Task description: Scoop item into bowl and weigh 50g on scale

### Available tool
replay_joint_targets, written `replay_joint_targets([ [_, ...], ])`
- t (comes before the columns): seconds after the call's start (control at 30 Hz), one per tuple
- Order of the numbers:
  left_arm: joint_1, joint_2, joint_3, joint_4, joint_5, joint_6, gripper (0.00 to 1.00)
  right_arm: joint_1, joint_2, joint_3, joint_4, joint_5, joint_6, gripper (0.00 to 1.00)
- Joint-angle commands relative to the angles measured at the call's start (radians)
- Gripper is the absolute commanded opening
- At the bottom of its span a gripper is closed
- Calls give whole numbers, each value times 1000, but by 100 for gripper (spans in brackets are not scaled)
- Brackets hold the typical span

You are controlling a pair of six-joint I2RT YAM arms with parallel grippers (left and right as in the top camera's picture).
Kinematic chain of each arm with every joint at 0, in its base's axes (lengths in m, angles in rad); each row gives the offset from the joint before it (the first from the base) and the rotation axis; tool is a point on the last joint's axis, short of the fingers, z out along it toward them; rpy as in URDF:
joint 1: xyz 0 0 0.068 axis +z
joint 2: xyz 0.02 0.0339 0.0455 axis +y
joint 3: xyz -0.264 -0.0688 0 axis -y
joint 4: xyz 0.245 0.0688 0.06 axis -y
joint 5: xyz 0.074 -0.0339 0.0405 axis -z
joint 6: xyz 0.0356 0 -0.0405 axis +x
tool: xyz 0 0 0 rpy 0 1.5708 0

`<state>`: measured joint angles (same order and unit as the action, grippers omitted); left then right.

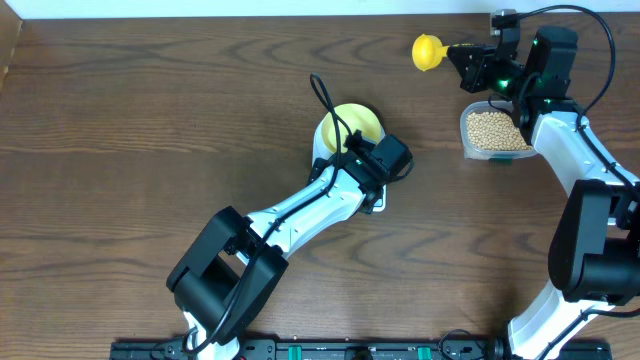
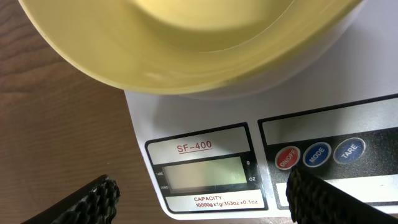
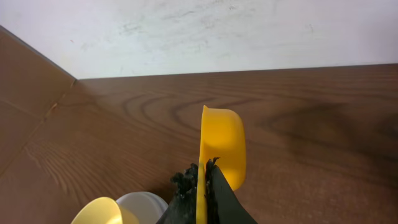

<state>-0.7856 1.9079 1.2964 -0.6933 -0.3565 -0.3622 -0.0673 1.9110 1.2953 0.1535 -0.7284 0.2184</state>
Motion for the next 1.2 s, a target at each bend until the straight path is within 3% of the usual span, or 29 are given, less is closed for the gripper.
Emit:
replay_joint_targets([
  [0.0, 5, 9, -2, 1, 1, 10, 88, -4, -4, 18, -10, 5, -20, 1],
  [1.17, 18, 40, -16, 46, 4, 14, 89, -4, -4, 18, -35, 5, -37, 1],
])
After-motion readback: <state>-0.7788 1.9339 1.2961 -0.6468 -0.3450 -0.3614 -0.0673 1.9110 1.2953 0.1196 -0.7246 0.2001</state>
